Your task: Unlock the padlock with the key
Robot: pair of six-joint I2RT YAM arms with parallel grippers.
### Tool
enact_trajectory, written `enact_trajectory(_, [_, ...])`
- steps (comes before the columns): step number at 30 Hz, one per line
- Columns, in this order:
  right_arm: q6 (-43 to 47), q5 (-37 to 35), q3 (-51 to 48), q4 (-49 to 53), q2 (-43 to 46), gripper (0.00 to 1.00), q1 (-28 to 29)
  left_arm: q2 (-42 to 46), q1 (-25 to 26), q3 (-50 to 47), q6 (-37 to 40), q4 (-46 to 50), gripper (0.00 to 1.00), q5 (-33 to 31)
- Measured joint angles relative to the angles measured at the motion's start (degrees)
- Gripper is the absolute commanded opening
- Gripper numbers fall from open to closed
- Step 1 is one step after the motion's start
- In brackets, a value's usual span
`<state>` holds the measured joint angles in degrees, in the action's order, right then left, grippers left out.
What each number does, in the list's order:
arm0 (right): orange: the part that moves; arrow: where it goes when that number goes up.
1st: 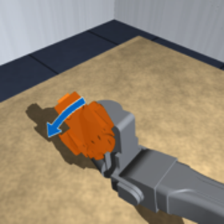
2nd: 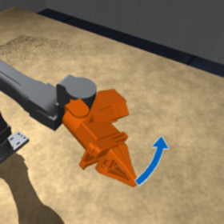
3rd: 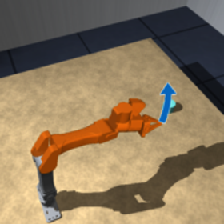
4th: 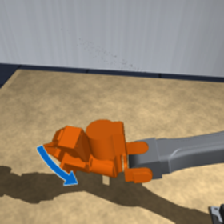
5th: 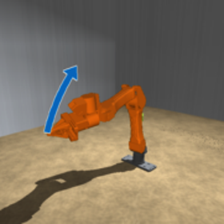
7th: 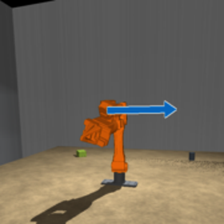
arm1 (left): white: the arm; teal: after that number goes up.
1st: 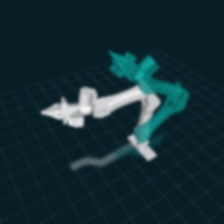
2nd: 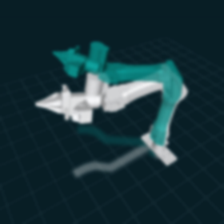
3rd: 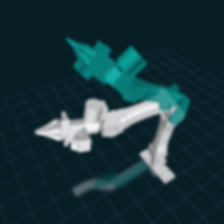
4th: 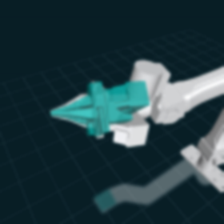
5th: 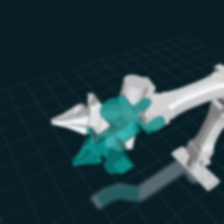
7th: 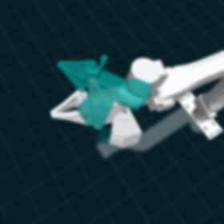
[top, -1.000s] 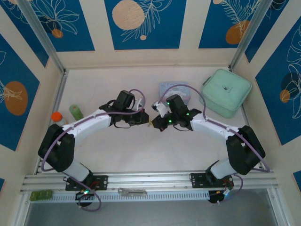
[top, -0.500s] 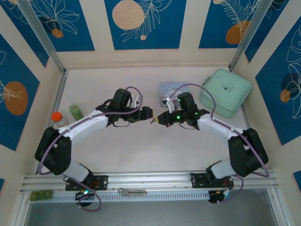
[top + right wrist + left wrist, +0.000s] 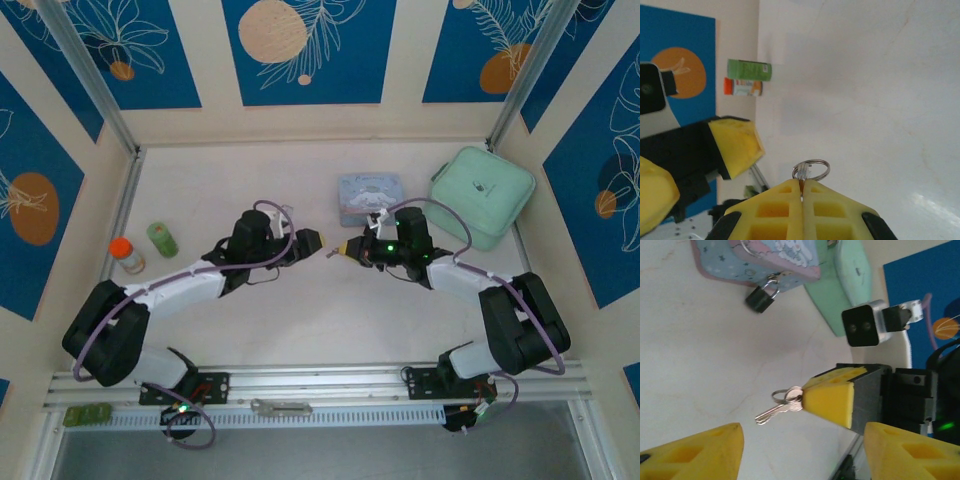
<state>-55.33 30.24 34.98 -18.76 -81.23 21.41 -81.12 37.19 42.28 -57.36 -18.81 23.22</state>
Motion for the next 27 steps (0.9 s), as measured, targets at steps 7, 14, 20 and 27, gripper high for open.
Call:
enact_trajectory(7, [-6.58, -0.20, -0.24, -5.49, 0.02, 0.00, 0.44, -3.43, 1.51, -0.04, -3.04, -4.92, 0.52, -0.81])
enact_trajectory(14, [-8.41, -0.24, -0.24, -7.43, 0.02, 0.00, 0.70, -5.01, 2.05, -0.04, -4.90, -7.19, 0.41, -0.92])
enact_trajectory(20, [-9.07, -0.20, -0.26, -8.09, 0.00, 0.00, 0.70, -5.01, 2.47, -0.02, -5.31, -8.00, 0.40, -0.85])
enact_trajectory(27, [-9.20, -0.20, -0.66, -8.17, 0.26, 0.00, 0.24, -5.01, 2.49, -0.02, -4.48, -6.49, 0.49, -1.27])
